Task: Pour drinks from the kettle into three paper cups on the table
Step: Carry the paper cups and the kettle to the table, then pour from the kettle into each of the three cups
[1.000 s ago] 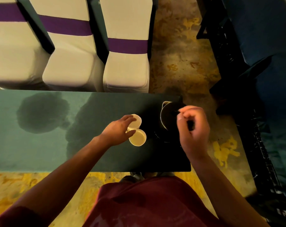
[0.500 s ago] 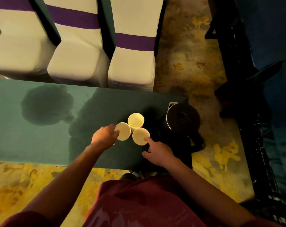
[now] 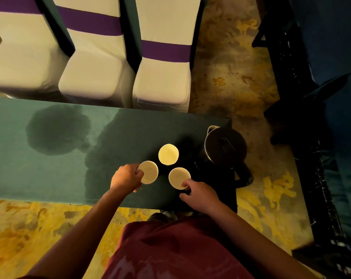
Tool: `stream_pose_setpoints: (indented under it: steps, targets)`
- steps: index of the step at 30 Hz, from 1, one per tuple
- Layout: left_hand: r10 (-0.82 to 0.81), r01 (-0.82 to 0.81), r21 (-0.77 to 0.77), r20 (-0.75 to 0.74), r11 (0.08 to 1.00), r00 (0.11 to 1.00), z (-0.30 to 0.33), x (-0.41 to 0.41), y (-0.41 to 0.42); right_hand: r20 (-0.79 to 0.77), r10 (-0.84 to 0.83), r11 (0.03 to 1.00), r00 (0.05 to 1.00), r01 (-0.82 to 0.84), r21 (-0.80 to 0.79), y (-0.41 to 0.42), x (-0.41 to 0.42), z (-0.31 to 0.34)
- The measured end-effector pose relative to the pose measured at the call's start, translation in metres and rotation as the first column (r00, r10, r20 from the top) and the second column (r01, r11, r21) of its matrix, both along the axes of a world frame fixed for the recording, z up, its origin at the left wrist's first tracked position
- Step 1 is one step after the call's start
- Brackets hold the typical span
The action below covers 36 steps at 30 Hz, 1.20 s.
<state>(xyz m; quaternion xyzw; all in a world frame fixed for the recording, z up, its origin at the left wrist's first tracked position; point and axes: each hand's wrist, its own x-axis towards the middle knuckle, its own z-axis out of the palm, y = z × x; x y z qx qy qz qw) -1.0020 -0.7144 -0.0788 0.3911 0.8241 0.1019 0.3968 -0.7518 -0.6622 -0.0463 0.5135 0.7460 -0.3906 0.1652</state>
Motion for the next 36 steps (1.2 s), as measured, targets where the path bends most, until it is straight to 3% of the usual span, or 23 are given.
stream_pose_setpoints:
  steps: [14,17,22,26,30,34,36]
  targets:
    - [-0.001,0.001,0.014,0.008,1.000,1.000,0.000,0.001,-0.010,0.037,-0.036,0.999,0.999,0.037,-0.014,-0.003,0.010,0.001]
    - [-0.038,0.040,0.032,-0.053,0.999,0.998,0.001,0.000,-0.014,0.020,-0.032,0.999,0.999,0.032,0.007,-0.003,0.014,0.005]
    - [0.054,-0.017,0.163,-0.223,0.986,0.973,0.006,-0.010,-0.027,-0.019,-0.063,0.985,0.998,0.065,0.157,-0.008,0.026,0.027]
    - [0.094,-0.027,0.287,-0.223,0.957,0.970,0.021,0.000,-0.028,-0.279,-0.126,0.899,0.952,0.228,0.373,-0.008,0.029,0.068]
    - [0.036,0.043,0.365,-0.207,0.930,0.978,0.033,0.022,-0.023,-0.530,-0.130,0.776,0.838,0.419,0.472,0.010,0.038,0.105]
    - [-0.028,0.105,0.376,-0.206,0.921,0.978,0.037,0.055,-0.016,-0.587,-0.187,0.624,0.788,0.557,0.549,0.033,0.059,0.110]
    - [-0.064,0.111,0.346,-0.146,0.932,0.987,0.034,0.071,-0.013,-0.553,-0.261,0.605,0.792,0.580,0.545,0.043,0.069,0.100]
